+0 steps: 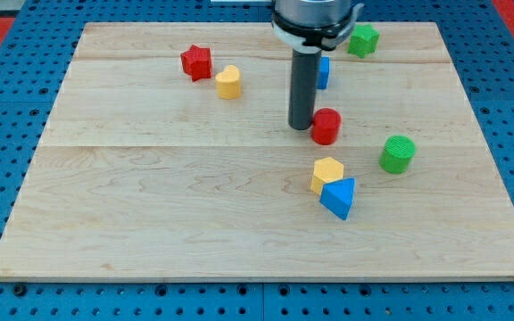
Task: Push blue triangle diagonally below yellow hexagon
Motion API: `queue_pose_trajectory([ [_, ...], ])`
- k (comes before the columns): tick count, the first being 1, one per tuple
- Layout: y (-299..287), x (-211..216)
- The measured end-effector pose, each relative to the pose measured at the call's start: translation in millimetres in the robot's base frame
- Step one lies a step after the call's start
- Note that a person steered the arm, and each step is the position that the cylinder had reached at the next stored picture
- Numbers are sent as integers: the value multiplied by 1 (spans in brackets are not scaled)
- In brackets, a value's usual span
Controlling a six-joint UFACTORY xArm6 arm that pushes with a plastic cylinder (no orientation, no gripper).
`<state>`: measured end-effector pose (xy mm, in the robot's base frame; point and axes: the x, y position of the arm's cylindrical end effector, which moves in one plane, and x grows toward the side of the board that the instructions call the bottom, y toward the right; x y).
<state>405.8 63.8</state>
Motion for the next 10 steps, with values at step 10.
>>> queue_pose_trajectory([
  [10, 4, 129],
])
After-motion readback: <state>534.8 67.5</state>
